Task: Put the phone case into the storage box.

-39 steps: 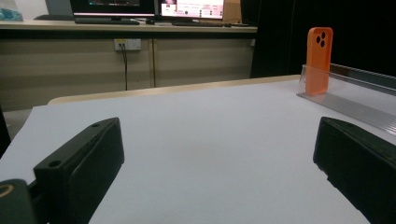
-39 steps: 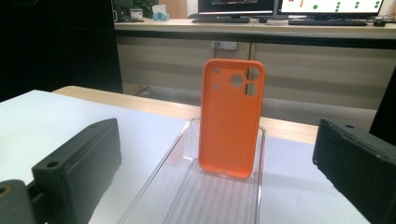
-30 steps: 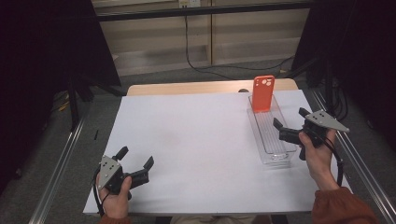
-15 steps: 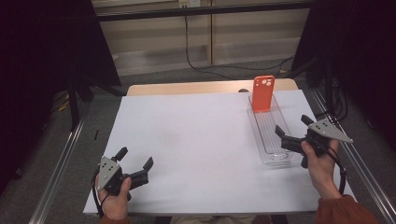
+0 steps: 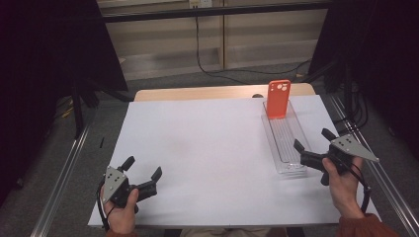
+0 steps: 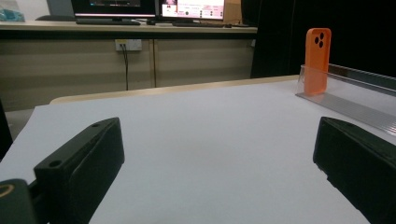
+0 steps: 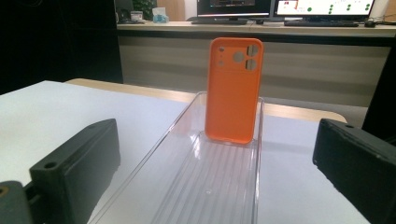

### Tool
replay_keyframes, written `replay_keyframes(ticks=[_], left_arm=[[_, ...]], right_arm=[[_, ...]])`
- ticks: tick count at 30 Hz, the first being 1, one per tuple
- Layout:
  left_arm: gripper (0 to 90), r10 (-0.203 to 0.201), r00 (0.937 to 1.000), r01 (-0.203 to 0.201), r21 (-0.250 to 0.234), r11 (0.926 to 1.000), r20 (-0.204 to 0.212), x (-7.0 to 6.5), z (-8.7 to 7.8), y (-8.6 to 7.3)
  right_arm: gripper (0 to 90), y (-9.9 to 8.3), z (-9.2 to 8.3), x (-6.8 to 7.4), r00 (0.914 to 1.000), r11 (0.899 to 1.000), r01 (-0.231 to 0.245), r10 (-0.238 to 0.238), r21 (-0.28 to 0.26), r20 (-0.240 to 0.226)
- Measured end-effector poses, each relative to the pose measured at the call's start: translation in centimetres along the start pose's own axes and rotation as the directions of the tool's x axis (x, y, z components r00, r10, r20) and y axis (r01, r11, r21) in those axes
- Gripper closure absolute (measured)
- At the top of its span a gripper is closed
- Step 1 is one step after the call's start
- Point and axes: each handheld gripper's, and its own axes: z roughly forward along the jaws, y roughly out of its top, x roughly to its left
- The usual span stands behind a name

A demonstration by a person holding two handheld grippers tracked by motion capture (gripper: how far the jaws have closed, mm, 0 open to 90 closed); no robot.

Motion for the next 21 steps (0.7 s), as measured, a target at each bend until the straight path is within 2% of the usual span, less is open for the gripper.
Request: replay_keyframes(ticks=[6, 21], left_arm=[[2.0, -0.005, 1.0000, 0.005, 0.001, 1.0000, -0.001, 0.0, 0.0, 0.0], [2.0, -0.007, 0.9999, 0.007, 0.004, 1.0000, -0.013, 0.1, -0.2, -0.1]], right_arm=[[0.1, -0.5, -0.8, 0.1, 1.0000, 1.000, 0.000, 0.000, -0.006, -0.004], [0.1, -2.3, -3.4, -0.8, 0.9993, 1.000, -0.007, 0.007, -0.009, 0.036]])
